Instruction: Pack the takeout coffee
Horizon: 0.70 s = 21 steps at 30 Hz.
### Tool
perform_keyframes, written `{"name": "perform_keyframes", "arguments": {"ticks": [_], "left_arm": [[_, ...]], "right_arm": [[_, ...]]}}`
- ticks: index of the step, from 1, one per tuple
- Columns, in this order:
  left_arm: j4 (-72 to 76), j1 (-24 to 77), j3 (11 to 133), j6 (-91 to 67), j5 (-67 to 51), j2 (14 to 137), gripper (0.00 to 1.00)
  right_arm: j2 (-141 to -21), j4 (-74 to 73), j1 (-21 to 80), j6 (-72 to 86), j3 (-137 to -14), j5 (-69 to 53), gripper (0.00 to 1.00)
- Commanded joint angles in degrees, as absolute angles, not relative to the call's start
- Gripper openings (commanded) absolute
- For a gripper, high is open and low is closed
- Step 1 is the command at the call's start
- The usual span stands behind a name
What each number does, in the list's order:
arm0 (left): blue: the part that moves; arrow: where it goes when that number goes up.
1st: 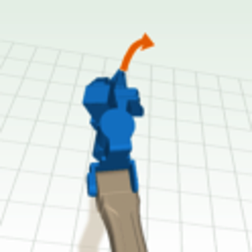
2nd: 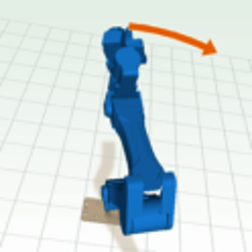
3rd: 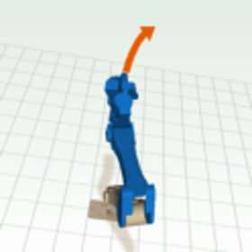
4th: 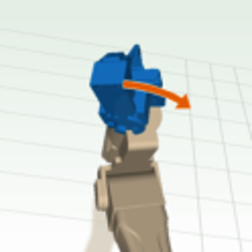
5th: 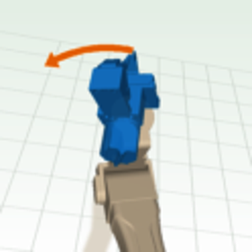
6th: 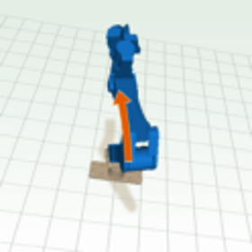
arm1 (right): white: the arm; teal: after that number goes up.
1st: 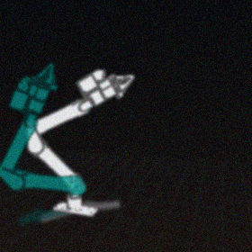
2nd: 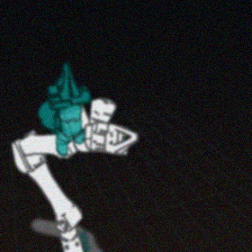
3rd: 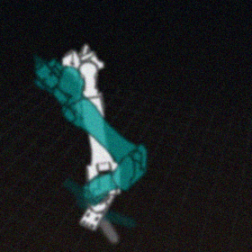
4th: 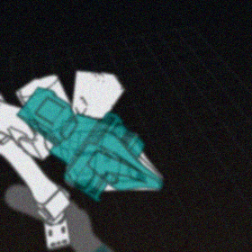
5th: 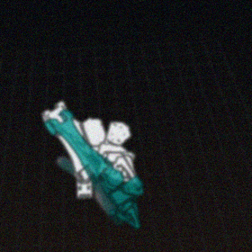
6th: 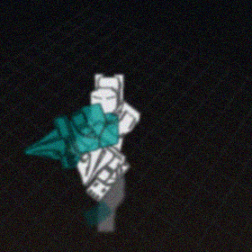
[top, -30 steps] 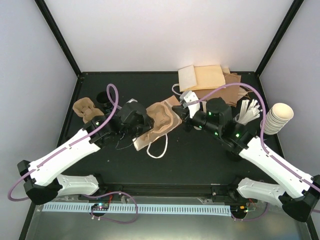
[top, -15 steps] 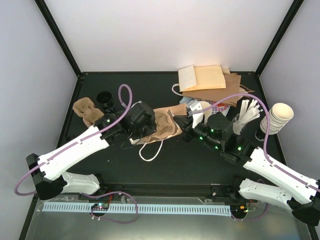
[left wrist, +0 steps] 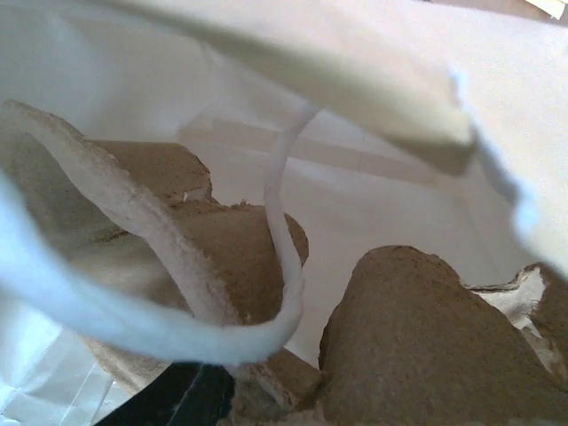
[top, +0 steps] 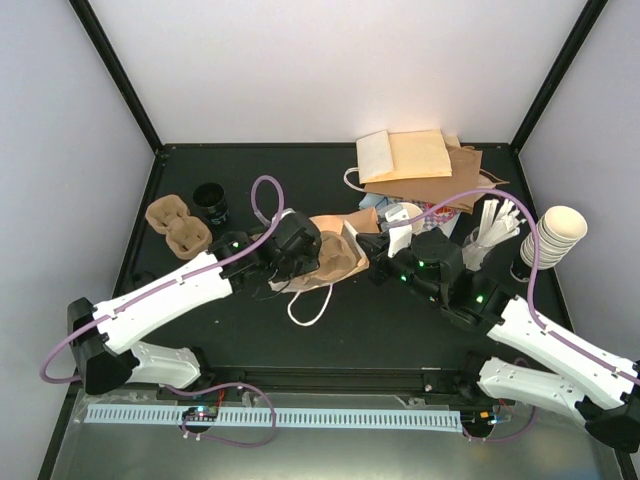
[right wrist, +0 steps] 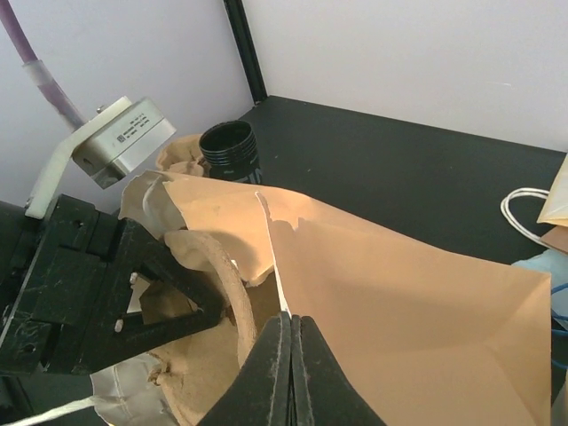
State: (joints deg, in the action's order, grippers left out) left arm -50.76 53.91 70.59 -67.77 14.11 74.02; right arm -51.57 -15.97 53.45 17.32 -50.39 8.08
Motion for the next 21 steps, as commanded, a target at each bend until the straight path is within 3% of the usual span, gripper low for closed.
{"name": "perform_keyframes", "arguments": {"ticks": [1, 21], "left_arm": [[-49.87, 54.6, 70.96, -63.93, 16.89, 74.14, 0.31], [-33.02, 55.46, 59.49, -40.84, 17.49, 63.29, 0.31]], "right_arm": [[-50.98, -16.2, 53.88, 17.45, -50.89, 10.98, 0.01], [-54.09, -17.45, 53.79, 24.35, -52.86, 12.14, 0.01]]}}
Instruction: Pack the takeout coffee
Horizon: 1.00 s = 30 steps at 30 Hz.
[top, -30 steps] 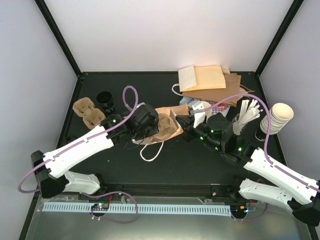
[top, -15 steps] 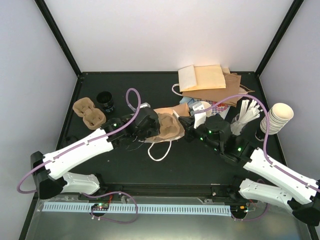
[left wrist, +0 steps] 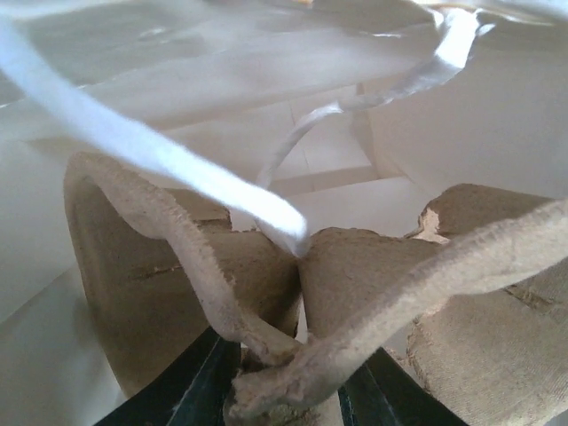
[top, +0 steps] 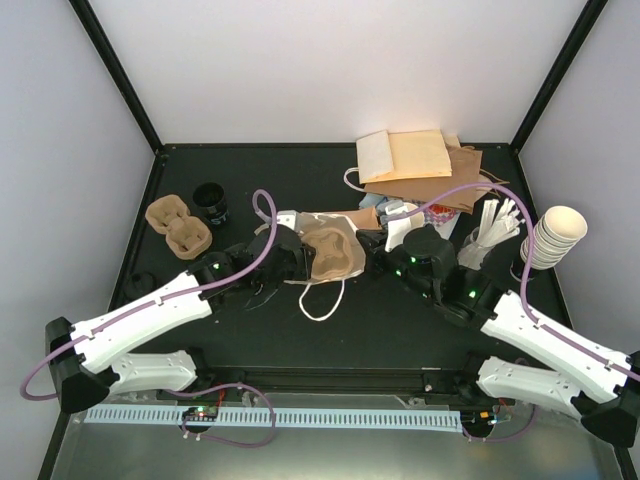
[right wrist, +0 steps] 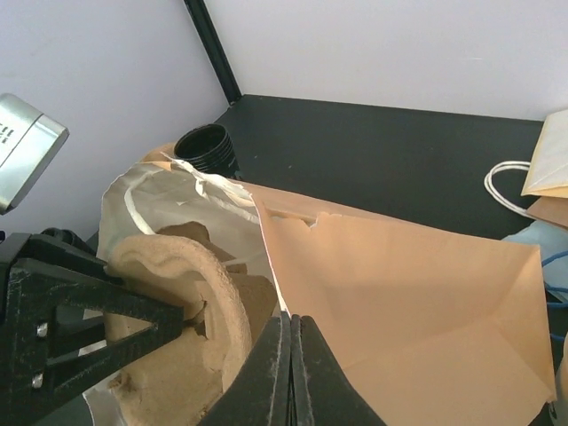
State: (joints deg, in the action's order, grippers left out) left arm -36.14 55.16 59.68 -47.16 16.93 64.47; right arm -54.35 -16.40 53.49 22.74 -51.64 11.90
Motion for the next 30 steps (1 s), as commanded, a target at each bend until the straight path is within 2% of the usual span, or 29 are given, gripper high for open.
{"name": "perform_keyframes", "arguments": {"ticks": [1, 7, 16, 23, 30], "left_arm": [[-33.09, 55.46, 59.25, -40.11, 17.6, 63.23, 0.31], [-33.89, 55.29, 58.83, -43.44, 20.69, 64.43, 0.35], [-30.36, 55.28, 62.86, -44.54, 12.58, 70.75, 0.35], [-42.49, 55.03, 74.14, -46.36, 13.06, 80.05, 0.35], [-41.77, 54.12, 74.72, -44.79, 12.17, 82.3, 0.35]], "right_arm": [[-53.91, -17.61, 53.79, 24.35, -52.76, 12.19, 0.01], [-52.29, -17.49, 53.79, 25.12, -51.69, 11.17, 0.01], [-50.13, -18.02, 53.79, 25.66, -48.86, 8.49, 0.01], [-49.4, -16.19, 53.79, 26.8, -47.55, 4.63, 0.01], [-49.49, -14.25, 53.79, 30.56, -46.76, 4.63, 0.01]]}}
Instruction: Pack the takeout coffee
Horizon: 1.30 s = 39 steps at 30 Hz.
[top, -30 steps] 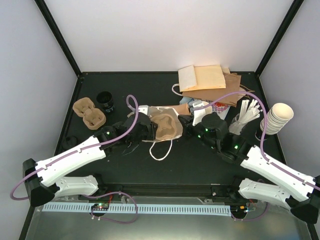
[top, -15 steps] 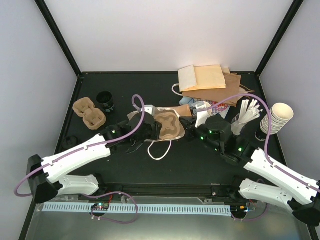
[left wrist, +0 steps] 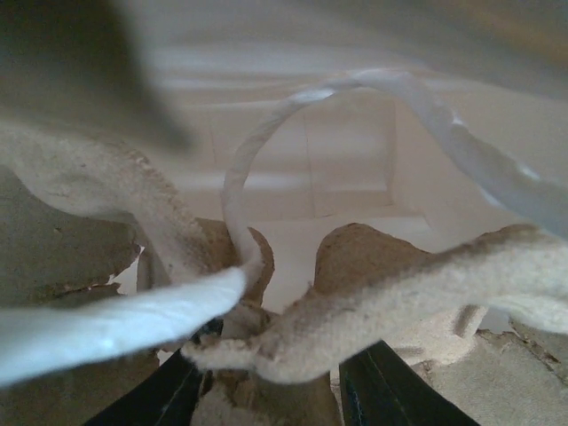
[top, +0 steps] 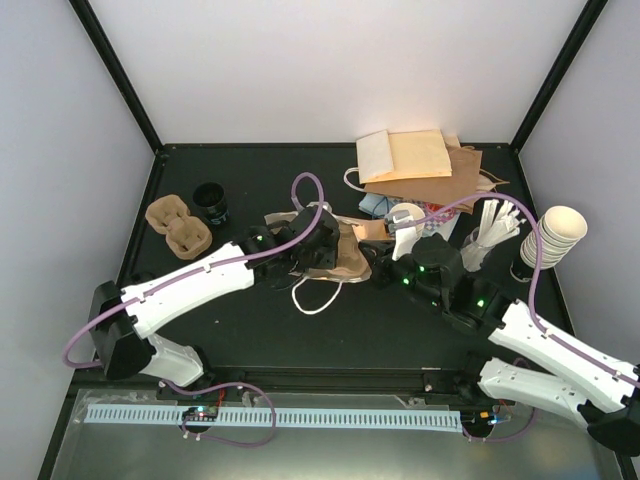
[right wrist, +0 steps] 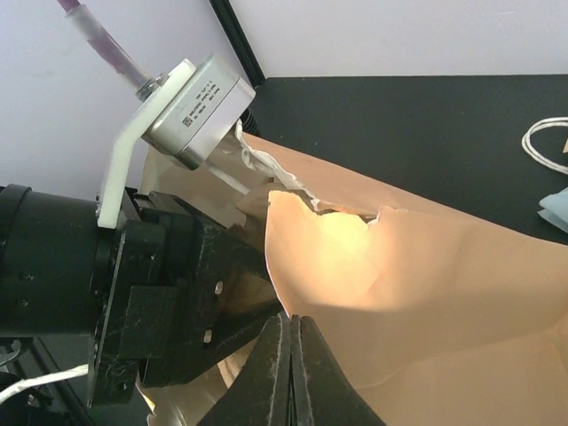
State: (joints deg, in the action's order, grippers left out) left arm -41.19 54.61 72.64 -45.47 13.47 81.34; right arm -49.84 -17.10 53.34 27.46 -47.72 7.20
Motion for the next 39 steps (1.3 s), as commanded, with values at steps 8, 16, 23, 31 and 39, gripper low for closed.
{"name": "perform_keyframes", "arguments": {"ticks": [8, 16, 23, 31, 39], "left_arm": [[-43.89, 50.56, 73.48, -42.25, 13.6, 83.49, 0.33], [-48.99, 48.52, 75.62, -37.36, 15.97, 80.54, 0.31], [-57.17, 48.47, 81.32, -32.8, 15.16, 75.77, 0.32], [-51.32, 48.52, 75.49, -31.62, 5.95, 75.5, 0.32], [-49.06, 49.02, 77.03, -34.37, 0.21, 82.76, 0.31]], "right_arm": [[-47.87, -12.8, 53.79, 33.88, -44.24, 4.99, 0.01], [-52.98, -5.3, 53.89, 37.16, -46.11, -2.19, 0.01], [-55.91, 0.71, 55.37, 40.88, -49.66, -2.85, 0.01], [-48.69, -4.07, 55.37, 42.43, -42.19, 1.86, 0.01], [-39.41, -10.31, 55.36, 39.76, -36.51, 5.35, 0.01]]}}
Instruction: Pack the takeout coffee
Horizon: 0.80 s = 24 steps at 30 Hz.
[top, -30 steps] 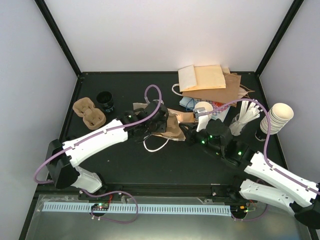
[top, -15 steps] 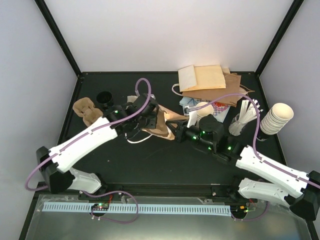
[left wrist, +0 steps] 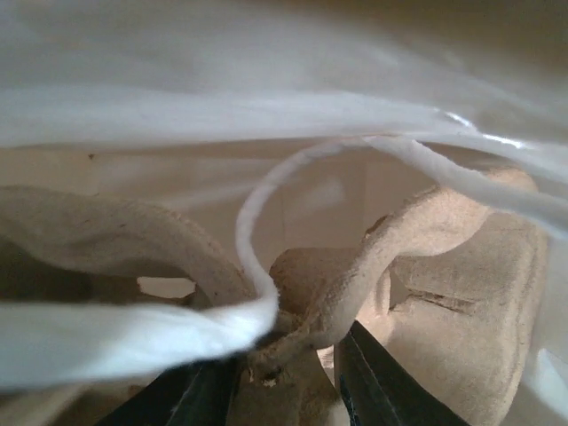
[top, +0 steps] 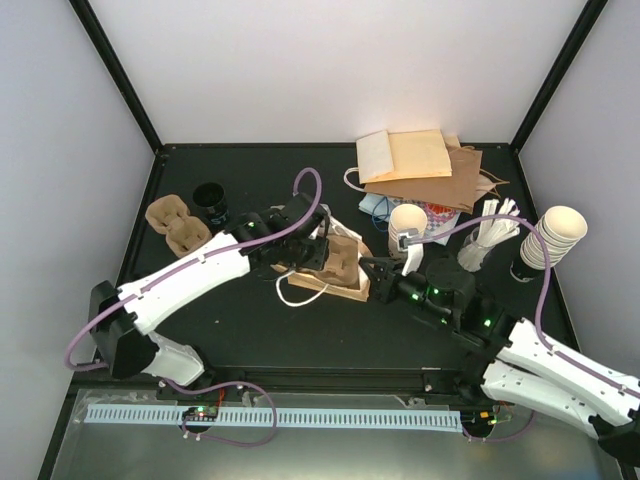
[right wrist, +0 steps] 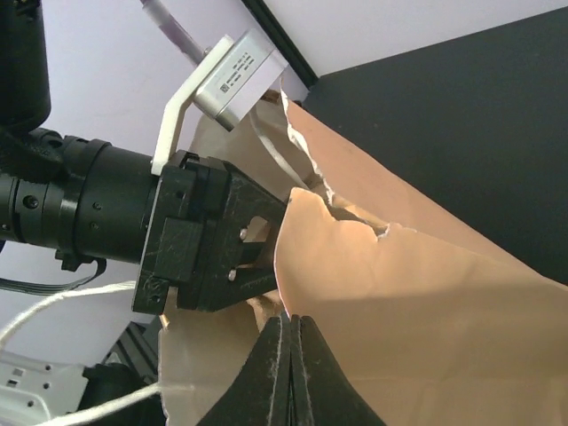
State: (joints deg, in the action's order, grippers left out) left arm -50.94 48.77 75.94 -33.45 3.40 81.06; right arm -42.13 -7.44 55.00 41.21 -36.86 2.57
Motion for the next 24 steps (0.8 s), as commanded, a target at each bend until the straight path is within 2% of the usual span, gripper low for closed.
{"name": "perform_keyframes", "arguments": {"ticks": [1, 11, 18, 24], "left_arm": [[-48.86, 49.16, 77.12, -34.32, 0.34, 83.16, 0.32], [-48.6, 52.84, 76.56, -35.84, 6.32, 88.88, 0.32], [-42.96, 55.72, 73.22, -36.39, 13.23, 85.64, 0.32], [-37.05, 56.07, 67.65, -35.74, 13.38, 81.32, 0.32]], "right_arm": [[-39.05, -11.18, 55.37, 39.21, -36.48, 5.3, 0.01], [-38.31, -12.98, 55.37, 37.52, -35.14, 4.19, 0.01], [-37.82, -18.9, 55.37, 37.63, -38.24, 11.42, 0.02], [-37.85, -24.24, 55.35, 26.25, -42.97, 13.79, 0.38]]}}
